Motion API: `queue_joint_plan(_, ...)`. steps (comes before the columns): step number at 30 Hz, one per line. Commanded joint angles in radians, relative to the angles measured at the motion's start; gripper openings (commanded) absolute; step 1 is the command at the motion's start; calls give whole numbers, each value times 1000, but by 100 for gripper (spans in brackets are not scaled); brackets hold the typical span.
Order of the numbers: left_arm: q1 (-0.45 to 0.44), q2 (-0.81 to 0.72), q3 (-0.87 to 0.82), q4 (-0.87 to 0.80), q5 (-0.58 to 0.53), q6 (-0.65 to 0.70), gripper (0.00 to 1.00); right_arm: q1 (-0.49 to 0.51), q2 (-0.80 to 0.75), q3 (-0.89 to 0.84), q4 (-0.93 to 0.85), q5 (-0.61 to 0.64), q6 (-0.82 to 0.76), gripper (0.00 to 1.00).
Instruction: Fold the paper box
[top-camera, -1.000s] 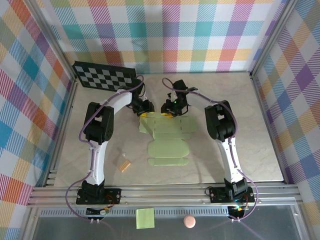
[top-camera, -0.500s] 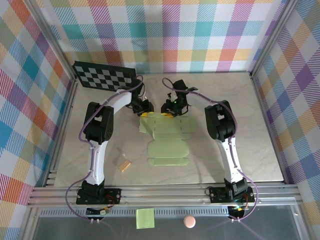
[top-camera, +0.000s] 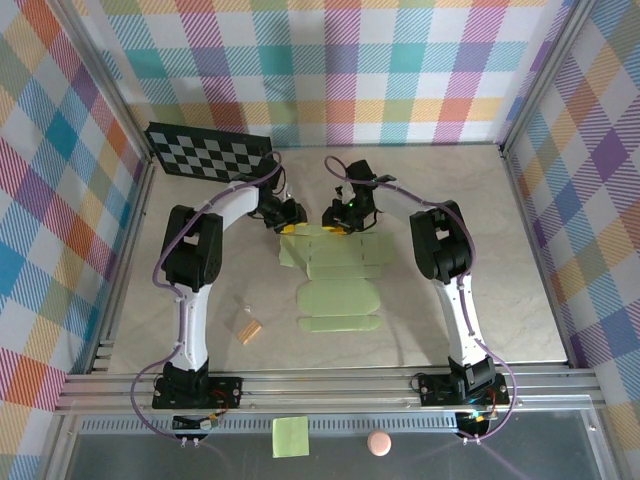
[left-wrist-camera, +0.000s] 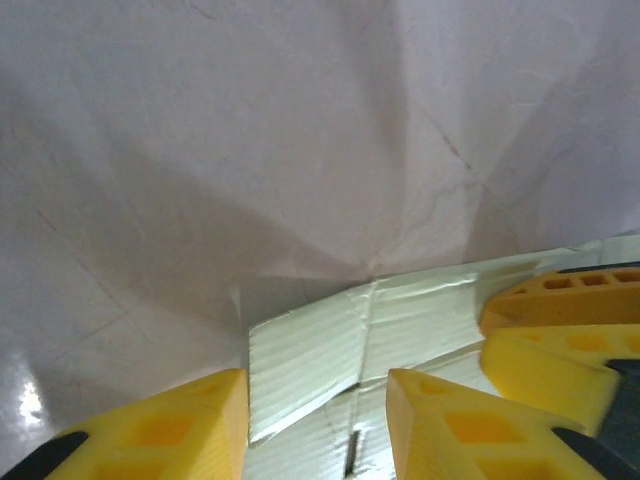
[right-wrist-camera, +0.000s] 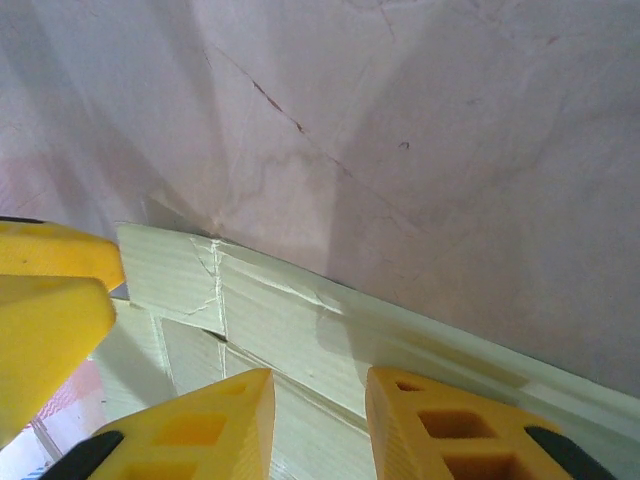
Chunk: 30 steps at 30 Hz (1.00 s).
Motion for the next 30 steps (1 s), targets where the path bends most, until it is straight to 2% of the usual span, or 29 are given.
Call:
queue_joint_plan(1,-1,-64,-33,46,63,-39,40,2,7,-38,-52,43,0,32)
queue_joint_plan(11,-7,-49,-50,100,126,-83,37,1,3,-46,-48,44,-1,29)
queue_joint_plan(26,-47,41,6,137,183,-113,35,-2,3,-46,-60,51,-11,19)
queue_joint_plan(30,-57,66,19,143,192,-114,32,-2,4,-46,-60,51,-13,15)
